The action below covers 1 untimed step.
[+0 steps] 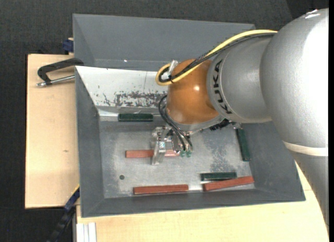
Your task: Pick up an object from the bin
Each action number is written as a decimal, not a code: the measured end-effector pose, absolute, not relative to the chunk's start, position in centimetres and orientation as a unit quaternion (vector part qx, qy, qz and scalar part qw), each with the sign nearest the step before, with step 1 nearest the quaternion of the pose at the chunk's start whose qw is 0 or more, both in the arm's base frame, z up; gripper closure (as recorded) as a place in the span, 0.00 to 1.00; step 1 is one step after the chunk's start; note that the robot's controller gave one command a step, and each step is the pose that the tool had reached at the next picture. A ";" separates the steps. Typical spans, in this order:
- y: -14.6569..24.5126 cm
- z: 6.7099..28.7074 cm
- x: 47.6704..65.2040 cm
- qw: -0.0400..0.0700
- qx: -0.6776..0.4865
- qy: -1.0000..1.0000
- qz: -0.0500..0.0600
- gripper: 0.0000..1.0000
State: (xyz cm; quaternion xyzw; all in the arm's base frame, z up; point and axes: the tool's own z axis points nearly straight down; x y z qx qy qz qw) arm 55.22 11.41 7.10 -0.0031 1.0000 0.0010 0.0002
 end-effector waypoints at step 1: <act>11.4 7.1 55.2 0.000 -0.003 1.000 0.001 1.00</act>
Offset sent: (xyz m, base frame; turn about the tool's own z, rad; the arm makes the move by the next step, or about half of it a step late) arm -0.0001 0.0002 0.0840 0.0000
